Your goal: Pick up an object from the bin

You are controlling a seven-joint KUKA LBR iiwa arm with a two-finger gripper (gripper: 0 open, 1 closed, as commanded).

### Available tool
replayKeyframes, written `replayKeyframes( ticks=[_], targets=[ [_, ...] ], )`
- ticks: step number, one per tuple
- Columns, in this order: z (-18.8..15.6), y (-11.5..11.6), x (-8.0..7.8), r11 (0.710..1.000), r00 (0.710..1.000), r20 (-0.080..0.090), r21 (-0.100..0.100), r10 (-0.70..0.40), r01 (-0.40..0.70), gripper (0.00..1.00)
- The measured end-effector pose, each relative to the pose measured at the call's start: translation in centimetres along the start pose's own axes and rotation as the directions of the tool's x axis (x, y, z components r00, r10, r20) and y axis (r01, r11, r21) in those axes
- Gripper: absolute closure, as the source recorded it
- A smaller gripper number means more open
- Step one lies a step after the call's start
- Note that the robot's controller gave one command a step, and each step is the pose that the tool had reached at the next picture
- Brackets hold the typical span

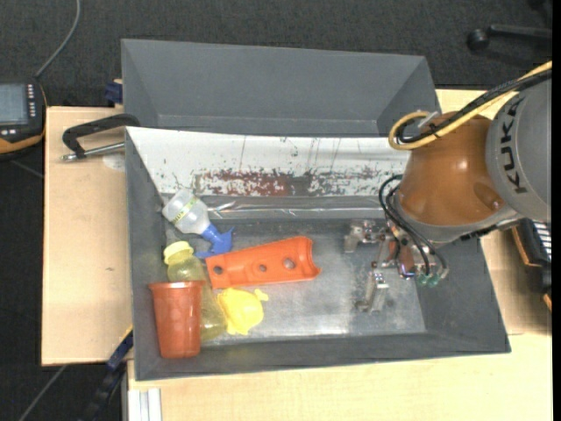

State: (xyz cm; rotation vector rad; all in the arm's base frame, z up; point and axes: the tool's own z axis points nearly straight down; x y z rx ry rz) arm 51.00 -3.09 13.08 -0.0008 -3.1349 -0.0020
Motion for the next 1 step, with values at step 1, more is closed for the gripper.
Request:
replayKeyframes(
  ticks=[1],
  targets=[
    [-0.42,0.01,-0.13,1.000,1.000,0.007,0.000,-0.001,0.001,0.00]
  ],
)
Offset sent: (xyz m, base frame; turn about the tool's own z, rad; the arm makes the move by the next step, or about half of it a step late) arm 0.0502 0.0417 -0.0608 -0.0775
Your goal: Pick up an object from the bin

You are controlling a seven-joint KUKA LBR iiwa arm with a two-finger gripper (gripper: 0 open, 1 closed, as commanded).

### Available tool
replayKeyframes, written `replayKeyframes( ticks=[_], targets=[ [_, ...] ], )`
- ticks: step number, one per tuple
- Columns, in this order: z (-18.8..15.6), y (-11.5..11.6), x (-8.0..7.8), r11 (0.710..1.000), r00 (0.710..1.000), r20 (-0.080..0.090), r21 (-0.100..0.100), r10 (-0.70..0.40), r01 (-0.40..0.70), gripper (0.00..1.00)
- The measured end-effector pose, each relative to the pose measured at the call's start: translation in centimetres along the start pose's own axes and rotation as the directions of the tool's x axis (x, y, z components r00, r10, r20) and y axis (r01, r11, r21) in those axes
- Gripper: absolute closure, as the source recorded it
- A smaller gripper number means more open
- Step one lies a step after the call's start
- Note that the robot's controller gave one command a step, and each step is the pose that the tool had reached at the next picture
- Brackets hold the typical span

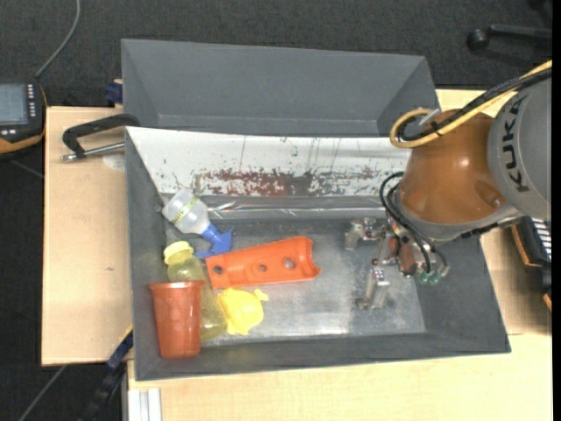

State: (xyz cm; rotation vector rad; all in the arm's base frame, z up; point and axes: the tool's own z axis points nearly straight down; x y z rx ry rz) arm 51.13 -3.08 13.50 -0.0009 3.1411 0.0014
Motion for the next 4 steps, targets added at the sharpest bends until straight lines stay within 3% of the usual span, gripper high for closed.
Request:
replayKeyframes(
  ticks=[1,2,3,4],
  targets=[
    [4.4,3.0,-3.9,0.999,0.998,0.006,0.000,-0.055,0.055,0.00],
    [6.6,5.9,-3.0,1.000,1.000,-0.003,-0.002,-0.006,0.006,0.00],
    [6.4,6.8,-7.3,0.985,0.985,0.011,0.000,-0.175,0.175,1.00],
    [6.4,6.8,-7.3,0.985,0.984,0.011,0.000,-0.175,0.175,1.00]
  ],
)
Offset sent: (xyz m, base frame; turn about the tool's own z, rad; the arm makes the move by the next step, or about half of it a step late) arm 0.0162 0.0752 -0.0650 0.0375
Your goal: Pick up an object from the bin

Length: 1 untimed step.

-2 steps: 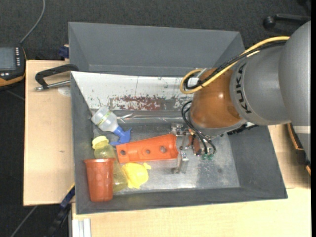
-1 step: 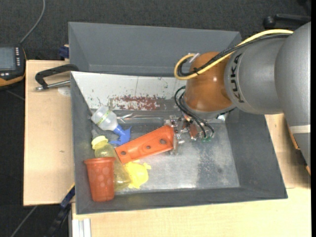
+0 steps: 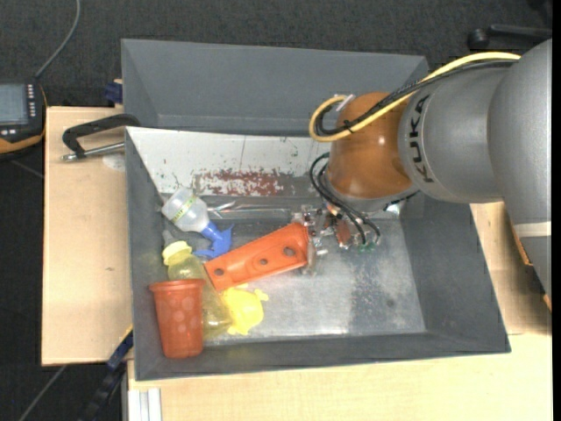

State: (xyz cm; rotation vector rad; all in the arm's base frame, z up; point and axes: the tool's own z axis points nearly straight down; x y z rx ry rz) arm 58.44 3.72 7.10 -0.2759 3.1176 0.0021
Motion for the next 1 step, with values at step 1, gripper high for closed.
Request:
replayKeyframes(
  ticks=[1],
  targets=[
    [-0.92,-0.43,-0.76,1.000,1.000,0.004,0.000,-0.009,0.009,1.00]
  ],
)
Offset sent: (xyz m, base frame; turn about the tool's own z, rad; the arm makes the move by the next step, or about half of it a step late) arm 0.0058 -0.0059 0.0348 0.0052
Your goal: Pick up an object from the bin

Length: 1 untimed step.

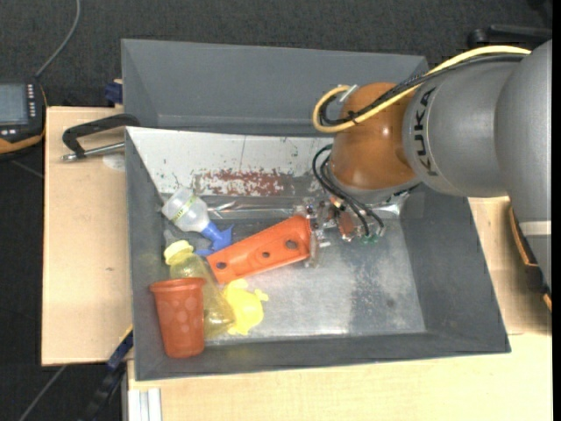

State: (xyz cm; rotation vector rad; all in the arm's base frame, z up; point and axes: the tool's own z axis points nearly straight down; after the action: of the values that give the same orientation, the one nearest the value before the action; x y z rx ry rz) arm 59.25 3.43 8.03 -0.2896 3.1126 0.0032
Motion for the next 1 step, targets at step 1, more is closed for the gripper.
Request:
replayKeyframes(
  ticks=[1],
  targets=[
    [-2.25,-0.13,0.05,1.000,1.000,0.002,0.000,0.010,-0.010,1.00]
  ],
)
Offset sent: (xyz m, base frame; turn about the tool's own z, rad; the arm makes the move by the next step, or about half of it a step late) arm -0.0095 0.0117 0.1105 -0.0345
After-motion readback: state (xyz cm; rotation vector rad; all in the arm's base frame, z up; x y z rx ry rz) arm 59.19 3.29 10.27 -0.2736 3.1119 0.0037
